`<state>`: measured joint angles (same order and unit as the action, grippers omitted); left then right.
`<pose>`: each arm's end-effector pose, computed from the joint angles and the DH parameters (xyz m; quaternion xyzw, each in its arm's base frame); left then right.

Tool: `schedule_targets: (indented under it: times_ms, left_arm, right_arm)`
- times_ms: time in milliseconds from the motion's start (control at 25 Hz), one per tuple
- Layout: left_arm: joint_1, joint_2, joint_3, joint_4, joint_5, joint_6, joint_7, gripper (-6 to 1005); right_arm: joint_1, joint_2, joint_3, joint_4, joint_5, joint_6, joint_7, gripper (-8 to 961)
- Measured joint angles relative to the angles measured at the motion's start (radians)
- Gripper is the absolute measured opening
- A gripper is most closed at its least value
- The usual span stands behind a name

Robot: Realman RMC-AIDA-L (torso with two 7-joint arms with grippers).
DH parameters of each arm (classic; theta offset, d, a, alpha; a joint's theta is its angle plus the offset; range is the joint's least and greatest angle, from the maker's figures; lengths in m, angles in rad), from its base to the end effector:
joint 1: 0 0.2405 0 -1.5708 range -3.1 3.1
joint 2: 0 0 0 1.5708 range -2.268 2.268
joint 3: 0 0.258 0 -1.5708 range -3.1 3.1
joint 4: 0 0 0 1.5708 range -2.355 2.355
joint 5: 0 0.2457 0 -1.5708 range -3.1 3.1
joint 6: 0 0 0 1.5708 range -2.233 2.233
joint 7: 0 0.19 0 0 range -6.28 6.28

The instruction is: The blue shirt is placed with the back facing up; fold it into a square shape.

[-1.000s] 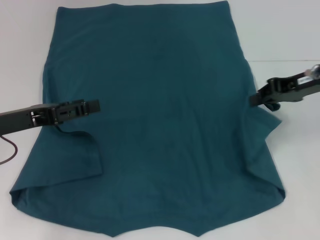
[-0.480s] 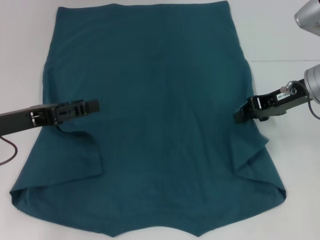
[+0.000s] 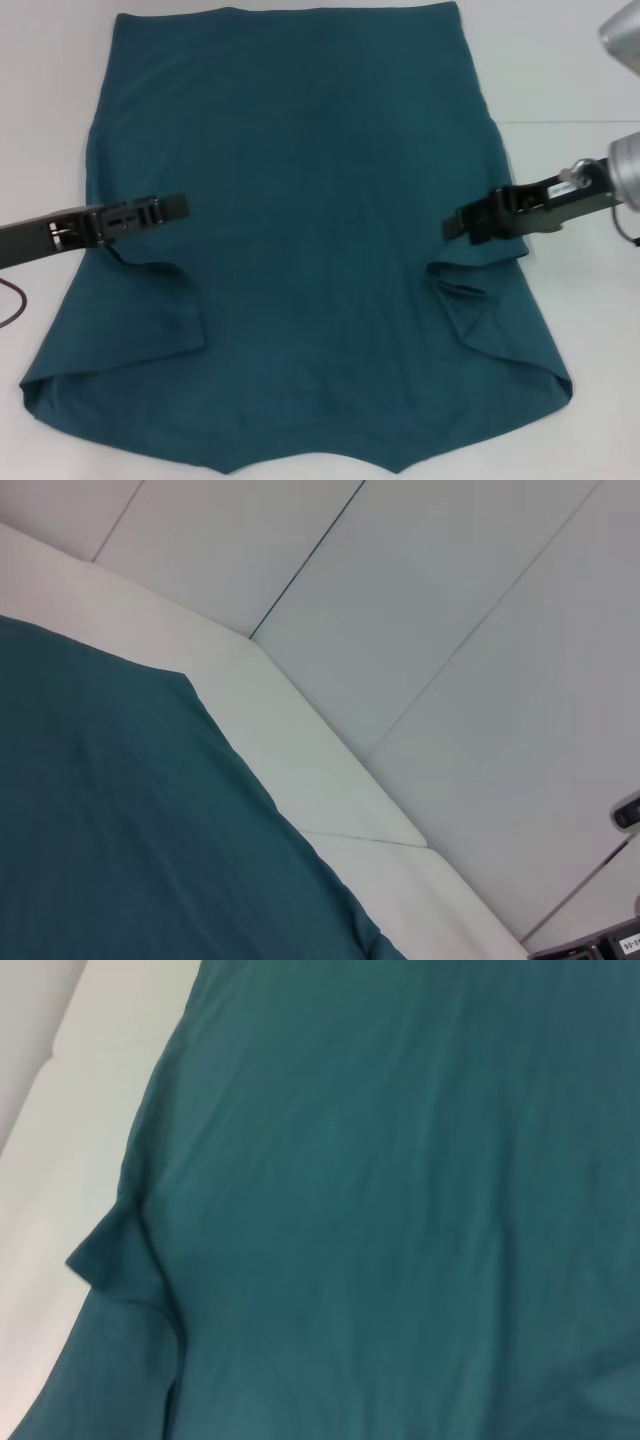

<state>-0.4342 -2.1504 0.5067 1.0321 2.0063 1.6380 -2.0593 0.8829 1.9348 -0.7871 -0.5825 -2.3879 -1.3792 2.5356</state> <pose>-0.2706 0.3761 0.0426 -0.8170 -0.4537 -0.3155 0.1650 0.2310 0.4693 -0.0189 -0.8032 0.5816 0.0560 0.1162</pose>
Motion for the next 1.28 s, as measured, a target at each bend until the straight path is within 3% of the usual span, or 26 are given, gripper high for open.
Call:
schedule_targets:
  times_ms: [120, 320, 560, 880, 1280]
  left_arm:
    - [0.003, 0.005, -0.005, -0.001, 0.0, 0.001, -0.038, 691]
    - [0.023, 0.039, -0.012, -0.001, 0.011, 0.042, -0.245, 691]
    - [0.035, 0.071, -0.148, 0.001, 0.168, 0.153, -0.43, 691]
    - [0.07, 0.073, -0.265, 0.002, 0.314, 0.141, -0.458, 690]
    - [0.092, 0.068, -0.283, 0.0, 0.399, 0.089, -0.348, 690]
  right_arm:
    - [-0.024, -0.018, 0.003, -0.009, 0.002, -0.014, -0.001, 484]
    - [-0.07, -0.049, 0.044, -0.018, 0.007, -0.074, -0.022, 549]
    - [-0.114, -0.06, 0.137, -0.062, 0.013, -0.163, -0.067, 627]
    - [-0.125, -0.061, 0.154, -0.066, 0.031, -0.184, -0.094, 627]
    - [-0.123, -0.061, 0.155, -0.066, 0.032, -0.183, -0.099, 627]
